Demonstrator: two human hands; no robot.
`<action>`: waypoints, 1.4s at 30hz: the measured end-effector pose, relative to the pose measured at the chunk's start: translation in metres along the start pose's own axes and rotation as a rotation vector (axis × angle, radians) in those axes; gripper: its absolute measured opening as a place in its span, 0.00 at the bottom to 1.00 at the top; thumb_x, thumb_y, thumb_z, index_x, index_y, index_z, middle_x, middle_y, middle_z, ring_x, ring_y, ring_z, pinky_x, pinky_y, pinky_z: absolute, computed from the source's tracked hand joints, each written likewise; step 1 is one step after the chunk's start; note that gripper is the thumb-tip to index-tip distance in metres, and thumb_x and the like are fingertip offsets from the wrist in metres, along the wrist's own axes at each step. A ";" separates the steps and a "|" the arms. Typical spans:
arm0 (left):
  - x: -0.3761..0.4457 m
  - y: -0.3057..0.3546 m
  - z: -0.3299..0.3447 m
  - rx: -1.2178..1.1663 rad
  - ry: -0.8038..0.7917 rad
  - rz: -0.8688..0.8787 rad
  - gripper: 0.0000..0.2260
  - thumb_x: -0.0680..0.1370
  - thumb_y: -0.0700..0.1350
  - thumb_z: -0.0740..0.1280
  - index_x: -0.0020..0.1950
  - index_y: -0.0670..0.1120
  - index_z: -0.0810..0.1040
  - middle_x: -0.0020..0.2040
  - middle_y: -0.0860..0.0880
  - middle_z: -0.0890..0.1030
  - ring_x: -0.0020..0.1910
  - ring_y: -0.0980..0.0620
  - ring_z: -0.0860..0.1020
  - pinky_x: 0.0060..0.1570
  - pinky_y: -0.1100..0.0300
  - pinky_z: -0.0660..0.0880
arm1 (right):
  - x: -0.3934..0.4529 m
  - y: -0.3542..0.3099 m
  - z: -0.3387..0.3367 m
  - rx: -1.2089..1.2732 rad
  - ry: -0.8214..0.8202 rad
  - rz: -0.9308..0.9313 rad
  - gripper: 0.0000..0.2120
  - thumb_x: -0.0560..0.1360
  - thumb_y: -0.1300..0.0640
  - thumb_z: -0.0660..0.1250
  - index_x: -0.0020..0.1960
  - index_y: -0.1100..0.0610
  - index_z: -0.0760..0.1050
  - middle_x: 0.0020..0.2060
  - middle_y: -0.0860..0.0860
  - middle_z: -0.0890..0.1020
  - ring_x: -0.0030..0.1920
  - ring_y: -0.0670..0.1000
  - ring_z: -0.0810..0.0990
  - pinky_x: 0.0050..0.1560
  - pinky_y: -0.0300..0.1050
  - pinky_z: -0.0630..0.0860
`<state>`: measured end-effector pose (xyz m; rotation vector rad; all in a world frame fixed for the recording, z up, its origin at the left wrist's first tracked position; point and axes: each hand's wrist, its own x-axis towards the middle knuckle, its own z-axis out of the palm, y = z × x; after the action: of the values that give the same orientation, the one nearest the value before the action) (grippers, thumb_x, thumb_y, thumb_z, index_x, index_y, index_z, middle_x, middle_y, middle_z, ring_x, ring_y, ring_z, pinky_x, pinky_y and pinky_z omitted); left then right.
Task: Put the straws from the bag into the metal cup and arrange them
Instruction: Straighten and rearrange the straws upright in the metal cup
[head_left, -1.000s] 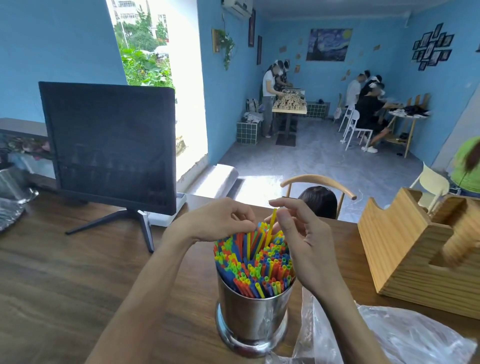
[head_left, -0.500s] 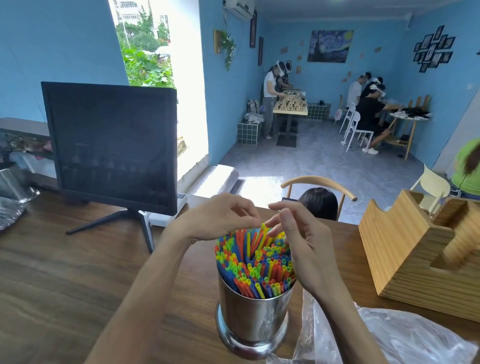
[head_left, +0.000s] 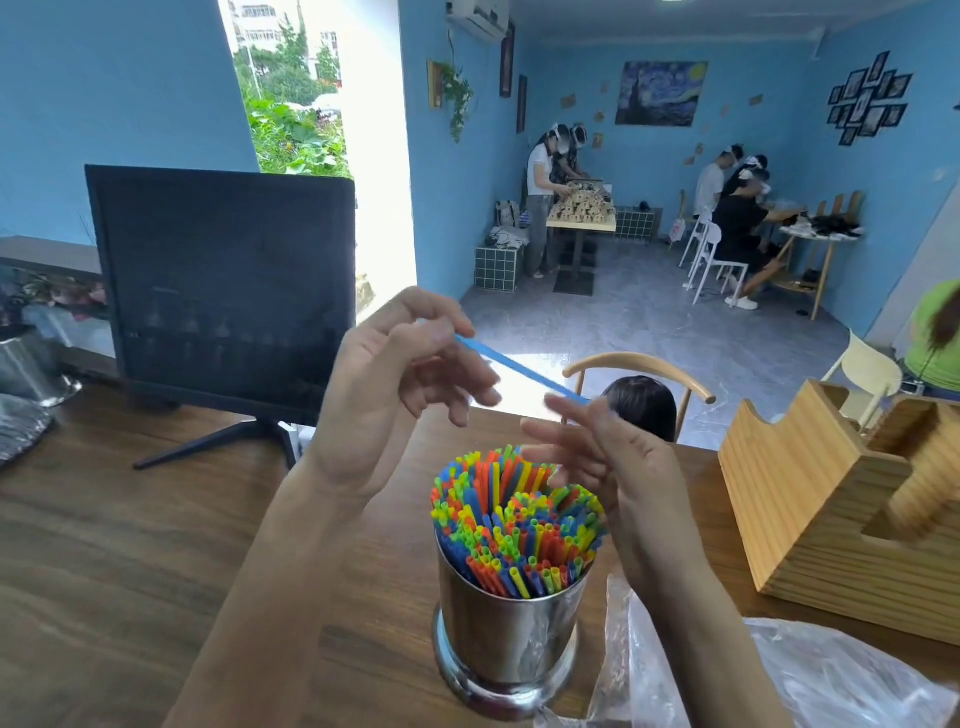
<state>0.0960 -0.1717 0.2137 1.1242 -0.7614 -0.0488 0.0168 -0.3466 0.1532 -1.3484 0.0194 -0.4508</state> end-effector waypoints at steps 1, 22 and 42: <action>-0.002 -0.004 -0.002 -0.018 -0.044 -0.028 0.04 0.72 0.43 0.67 0.39 0.50 0.81 0.31 0.47 0.82 0.29 0.48 0.82 0.25 0.64 0.74 | 0.001 -0.002 0.000 0.107 0.011 0.040 0.21 0.76 0.45 0.62 0.59 0.59 0.81 0.51 0.56 0.88 0.48 0.55 0.88 0.42 0.38 0.82; 0.001 -0.057 -0.040 0.999 -0.137 -0.588 0.10 0.76 0.59 0.71 0.38 0.57 0.84 0.37 0.58 0.85 0.37 0.62 0.82 0.36 0.66 0.74 | 0.011 0.032 -0.018 -0.788 0.051 -0.326 0.05 0.79 0.48 0.69 0.49 0.46 0.83 0.44 0.38 0.82 0.49 0.42 0.81 0.42 0.36 0.76; 0.012 -0.024 -0.015 0.817 0.383 0.360 0.13 0.76 0.58 0.70 0.47 0.49 0.87 0.38 0.50 0.85 0.36 0.49 0.80 0.38 0.51 0.77 | 0.009 0.032 -0.011 -0.687 0.115 -0.348 0.13 0.82 0.42 0.62 0.52 0.45 0.83 0.46 0.40 0.84 0.51 0.44 0.82 0.47 0.46 0.78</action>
<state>0.1214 -0.1759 0.1968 1.6751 -0.6309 0.8243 0.0314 -0.3549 0.1228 -2.0106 0.0368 -0.8659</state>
